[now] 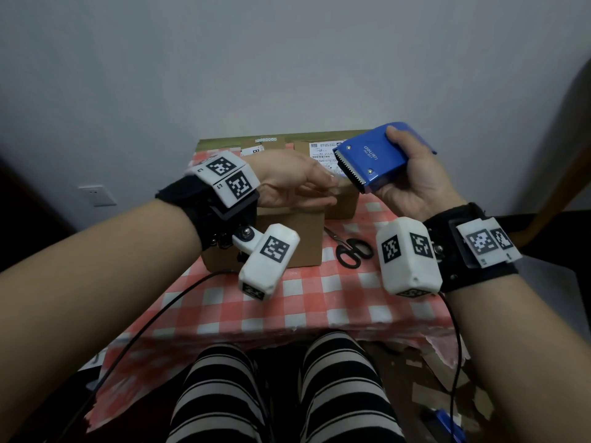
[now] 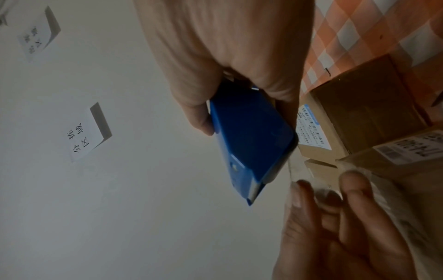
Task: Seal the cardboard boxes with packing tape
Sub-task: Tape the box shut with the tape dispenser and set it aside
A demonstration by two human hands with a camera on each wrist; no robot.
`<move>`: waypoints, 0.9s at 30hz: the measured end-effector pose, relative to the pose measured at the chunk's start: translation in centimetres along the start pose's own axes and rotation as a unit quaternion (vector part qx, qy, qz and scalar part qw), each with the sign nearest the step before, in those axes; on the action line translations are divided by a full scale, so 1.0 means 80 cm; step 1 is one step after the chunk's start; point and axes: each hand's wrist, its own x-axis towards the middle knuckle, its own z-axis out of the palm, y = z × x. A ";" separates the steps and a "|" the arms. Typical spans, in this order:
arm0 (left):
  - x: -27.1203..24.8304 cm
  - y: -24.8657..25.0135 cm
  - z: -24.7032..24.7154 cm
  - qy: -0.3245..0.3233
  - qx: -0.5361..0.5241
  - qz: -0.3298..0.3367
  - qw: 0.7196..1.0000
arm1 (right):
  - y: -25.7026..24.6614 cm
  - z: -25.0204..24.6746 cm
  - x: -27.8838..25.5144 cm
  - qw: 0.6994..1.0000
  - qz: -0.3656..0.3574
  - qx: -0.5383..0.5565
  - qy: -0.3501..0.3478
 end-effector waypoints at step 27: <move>-0.001 -0.003 -0.036 0.011 -0.053 -0.010 0.998 | 0.012 0.001 -0.009 0.999 0.029 -0.026 -0.033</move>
